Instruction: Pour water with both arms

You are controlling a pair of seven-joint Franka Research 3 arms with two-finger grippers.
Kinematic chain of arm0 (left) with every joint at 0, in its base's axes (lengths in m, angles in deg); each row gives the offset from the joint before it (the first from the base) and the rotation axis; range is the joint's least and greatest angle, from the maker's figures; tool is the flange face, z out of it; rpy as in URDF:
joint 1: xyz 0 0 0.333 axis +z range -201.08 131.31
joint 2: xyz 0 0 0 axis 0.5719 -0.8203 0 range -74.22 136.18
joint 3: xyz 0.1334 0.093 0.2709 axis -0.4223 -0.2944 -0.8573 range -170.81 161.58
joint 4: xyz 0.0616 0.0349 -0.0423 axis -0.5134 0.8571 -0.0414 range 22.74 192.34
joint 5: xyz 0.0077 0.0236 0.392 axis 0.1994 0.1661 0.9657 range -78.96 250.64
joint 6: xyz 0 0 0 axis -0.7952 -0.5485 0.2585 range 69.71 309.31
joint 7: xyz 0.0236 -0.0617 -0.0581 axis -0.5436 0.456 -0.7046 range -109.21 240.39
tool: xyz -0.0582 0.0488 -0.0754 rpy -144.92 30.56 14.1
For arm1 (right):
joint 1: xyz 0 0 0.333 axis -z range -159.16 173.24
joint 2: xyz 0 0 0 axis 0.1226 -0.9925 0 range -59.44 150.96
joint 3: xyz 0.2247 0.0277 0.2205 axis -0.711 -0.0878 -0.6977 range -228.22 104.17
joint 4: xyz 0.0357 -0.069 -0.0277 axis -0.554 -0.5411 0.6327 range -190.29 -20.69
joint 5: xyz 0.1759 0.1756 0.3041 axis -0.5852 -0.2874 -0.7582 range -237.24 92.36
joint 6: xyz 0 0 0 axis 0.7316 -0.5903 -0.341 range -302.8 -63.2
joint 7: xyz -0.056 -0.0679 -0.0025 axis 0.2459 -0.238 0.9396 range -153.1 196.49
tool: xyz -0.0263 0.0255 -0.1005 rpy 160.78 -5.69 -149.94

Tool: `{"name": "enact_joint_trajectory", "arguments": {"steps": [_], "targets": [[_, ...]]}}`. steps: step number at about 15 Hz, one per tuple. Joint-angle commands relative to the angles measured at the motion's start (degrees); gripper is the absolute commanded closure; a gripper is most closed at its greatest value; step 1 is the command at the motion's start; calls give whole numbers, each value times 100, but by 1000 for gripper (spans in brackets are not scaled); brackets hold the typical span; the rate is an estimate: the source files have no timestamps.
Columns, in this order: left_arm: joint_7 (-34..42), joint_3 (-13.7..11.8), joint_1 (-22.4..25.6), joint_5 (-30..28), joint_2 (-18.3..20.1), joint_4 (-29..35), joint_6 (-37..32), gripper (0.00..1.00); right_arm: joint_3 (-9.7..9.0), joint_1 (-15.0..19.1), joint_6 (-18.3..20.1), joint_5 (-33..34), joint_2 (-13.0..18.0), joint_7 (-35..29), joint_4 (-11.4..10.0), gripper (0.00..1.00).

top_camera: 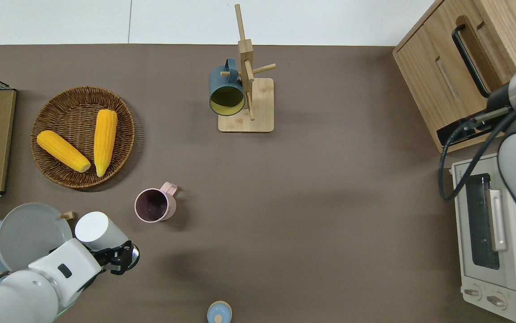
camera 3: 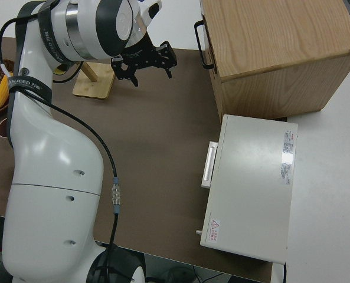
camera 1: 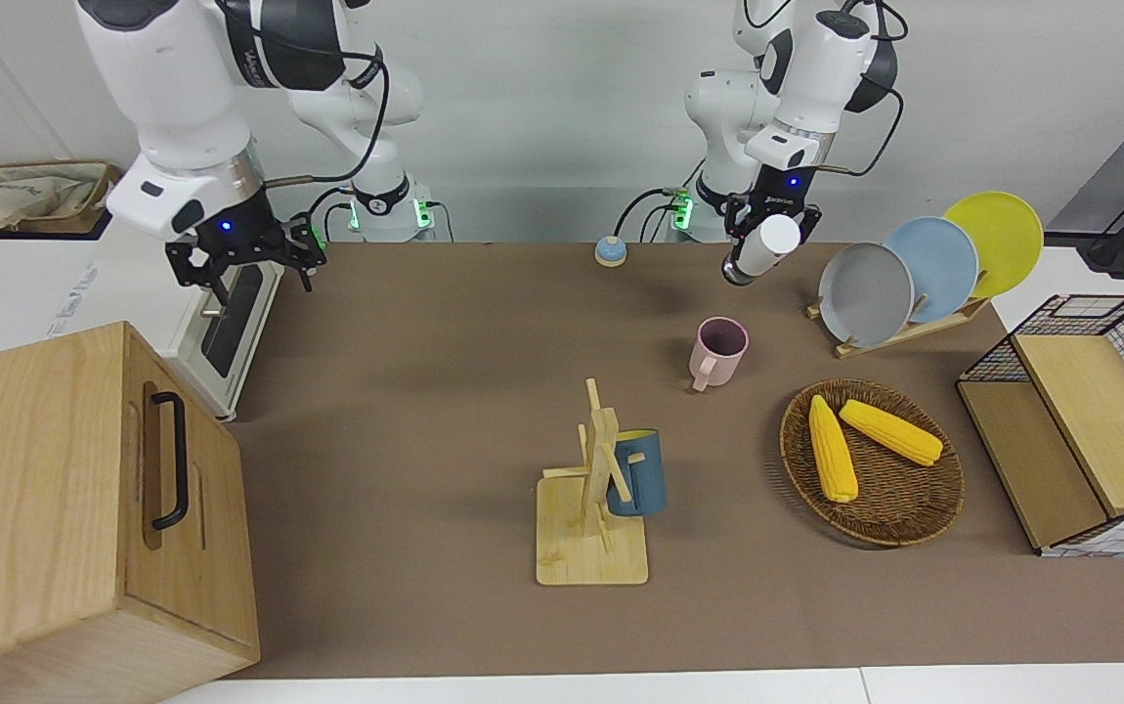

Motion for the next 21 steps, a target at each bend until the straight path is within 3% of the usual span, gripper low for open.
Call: {"name": "enact_joint_trajectory", "arguments": {"steps": [1,12,17,21], "targets": [[-65,-58,-122,-80,21,3,-4,1000,-50,245,-162,-282,363,-624,-356,17],[-56,-58,-122,-80,-23,-5,5,1000,-120,184,-153,-362,381,-652,-251,17],[-100,136,-122,-44,-540,-137,-48,1000,-129,193,-153,-380,381,-652,-251,17],[-91,136,-113,-18,-963,-602,-680,1000,-129,193,-153,-380,381,-652,-251,17]]}}
